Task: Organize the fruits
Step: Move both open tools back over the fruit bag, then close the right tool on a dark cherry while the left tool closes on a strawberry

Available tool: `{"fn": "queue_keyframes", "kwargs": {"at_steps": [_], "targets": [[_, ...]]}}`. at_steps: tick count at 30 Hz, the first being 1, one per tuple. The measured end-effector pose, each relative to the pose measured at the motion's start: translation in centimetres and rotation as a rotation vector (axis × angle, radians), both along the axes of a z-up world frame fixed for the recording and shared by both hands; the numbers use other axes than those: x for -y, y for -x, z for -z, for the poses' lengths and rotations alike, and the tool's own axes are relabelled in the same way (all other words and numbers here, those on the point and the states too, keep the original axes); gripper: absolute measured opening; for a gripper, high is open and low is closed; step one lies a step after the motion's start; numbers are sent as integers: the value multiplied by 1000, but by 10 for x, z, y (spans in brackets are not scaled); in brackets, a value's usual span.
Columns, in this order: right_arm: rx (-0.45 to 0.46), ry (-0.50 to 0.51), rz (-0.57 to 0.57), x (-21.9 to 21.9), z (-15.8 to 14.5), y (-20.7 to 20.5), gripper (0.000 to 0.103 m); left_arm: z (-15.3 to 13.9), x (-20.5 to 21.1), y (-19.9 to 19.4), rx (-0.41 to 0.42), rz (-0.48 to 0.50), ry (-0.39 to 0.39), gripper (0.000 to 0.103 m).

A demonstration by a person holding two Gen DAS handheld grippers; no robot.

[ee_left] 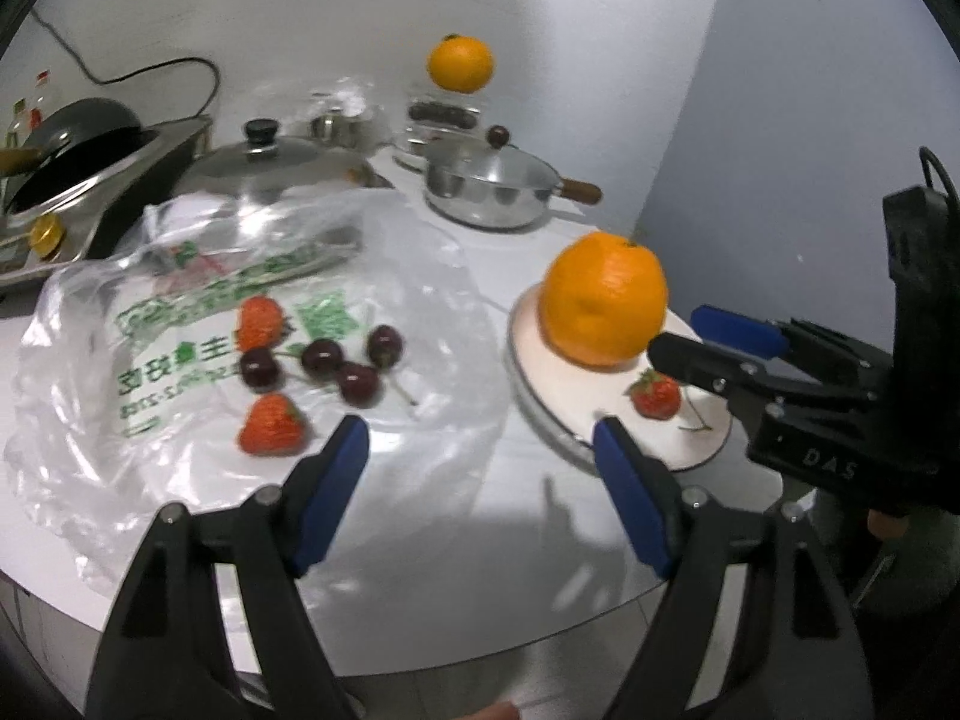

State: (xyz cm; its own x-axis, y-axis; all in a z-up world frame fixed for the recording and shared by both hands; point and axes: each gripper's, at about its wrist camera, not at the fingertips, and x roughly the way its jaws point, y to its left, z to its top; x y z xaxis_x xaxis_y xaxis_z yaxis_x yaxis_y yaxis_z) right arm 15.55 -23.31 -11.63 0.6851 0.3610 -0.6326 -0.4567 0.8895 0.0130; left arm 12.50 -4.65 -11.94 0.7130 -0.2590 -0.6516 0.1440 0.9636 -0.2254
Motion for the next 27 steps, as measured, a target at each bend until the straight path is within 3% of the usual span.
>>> {"fn": "queue_keyframes", "kwargs": {"at_steps": [14, 27], "targets": [[13, 27, -79, -68, -2, 5, 54, 10, -71, 13, -6, -119, 22, 78], [1, 49, -158, -119, 5, 2, 54, 18, -107, 17, -11, -176, 26, 78]]}}
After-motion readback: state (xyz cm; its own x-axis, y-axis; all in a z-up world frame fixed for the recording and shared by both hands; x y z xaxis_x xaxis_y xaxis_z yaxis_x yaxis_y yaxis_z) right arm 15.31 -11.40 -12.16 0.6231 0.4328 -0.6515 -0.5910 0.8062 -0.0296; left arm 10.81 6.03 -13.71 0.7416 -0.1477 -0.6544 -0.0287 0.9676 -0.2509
